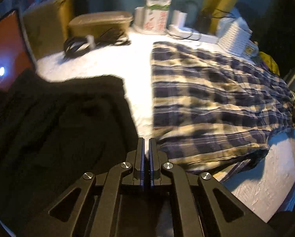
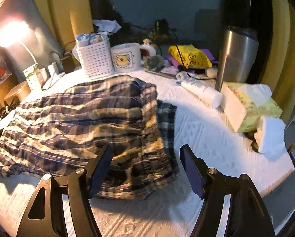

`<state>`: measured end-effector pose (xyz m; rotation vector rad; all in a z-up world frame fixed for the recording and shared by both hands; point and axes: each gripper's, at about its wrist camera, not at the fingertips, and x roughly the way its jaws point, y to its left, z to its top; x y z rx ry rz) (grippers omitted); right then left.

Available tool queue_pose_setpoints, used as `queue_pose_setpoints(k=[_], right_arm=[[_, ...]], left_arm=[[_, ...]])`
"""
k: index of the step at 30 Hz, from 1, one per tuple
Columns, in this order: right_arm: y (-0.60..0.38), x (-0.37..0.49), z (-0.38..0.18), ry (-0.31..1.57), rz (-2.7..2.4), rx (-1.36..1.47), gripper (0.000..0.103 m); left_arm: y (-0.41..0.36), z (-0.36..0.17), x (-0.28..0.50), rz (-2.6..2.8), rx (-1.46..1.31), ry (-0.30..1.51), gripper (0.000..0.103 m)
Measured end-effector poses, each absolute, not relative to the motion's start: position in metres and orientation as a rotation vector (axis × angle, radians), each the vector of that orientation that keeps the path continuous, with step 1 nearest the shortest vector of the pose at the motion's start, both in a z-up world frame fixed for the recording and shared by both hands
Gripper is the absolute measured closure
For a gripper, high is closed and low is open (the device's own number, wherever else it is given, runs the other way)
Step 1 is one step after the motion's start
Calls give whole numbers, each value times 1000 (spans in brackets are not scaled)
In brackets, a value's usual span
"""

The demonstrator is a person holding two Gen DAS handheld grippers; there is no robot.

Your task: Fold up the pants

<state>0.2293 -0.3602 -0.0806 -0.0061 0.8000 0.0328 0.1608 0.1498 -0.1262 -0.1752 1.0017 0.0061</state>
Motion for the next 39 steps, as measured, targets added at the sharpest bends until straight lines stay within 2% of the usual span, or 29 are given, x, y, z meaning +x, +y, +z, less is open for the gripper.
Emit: queue_pose_setpoints(k=[7,9,10,11,16,18,19,21,22,23,27,28,29,30,31,32,35,39], right_arm=[[-384,234,-55,748,-18,18,31],[-389,241,-43,722,-17,20,31],[-390,247,-39,713,-17,13,31],[-391,254,-35,706,-16,3,31],[-392,294,-37,719,58,44,31],[-388,309,-44,748,88,60,43],[-385,318,-48,764,110,64,43],[-377,330,-56,800,157,57,43],[-371,337,-64,844,189,44,43],[-365,343,-71,877,205,23,43],[-347,350,-85,912,225,-43,46],[-344,349,-85,901,226,-60,55],[-342,349,-84,890,229,-74,76],[-340,347,-83,876,218,-86,77],[-338,343,-79,849,201,-106,79],[-338,342,-77,838,197,-115,80],[-338,334,-65,789,162,-130,81],[-346,322,-46,737,114,-101,82]], left_arm=[[159,-82,189,-14,-123,901,97],[155,-77,213,-45,-100,884,82],[154,-77,227,-59,-100,877,68],[153,-78,237,-66,-100,876,64],[144,-91,295,-121,-87,886,64],[142,-98,311,-125,-74,894,64],[142,-102,318,-122,-68,899,64],[142,-113,332,-128,-58,919,56],[142,-117,336,-126,-55,931,45],[142,-121,340,-127,-54,943,43],[141,-131,347,-142,-66,970,43],[139,-132,347,-152,-64,967,43],[137,-132,347,-162,-60,959,45],[135,-131,348,-167,-55,952,49],[133,-128,348,-174,-48,939,74],[131,-126,349,-173,-43,938,93],[128,-114,349,-187,-39,891,98],[120,-99,354,-218,-27,847,98]])
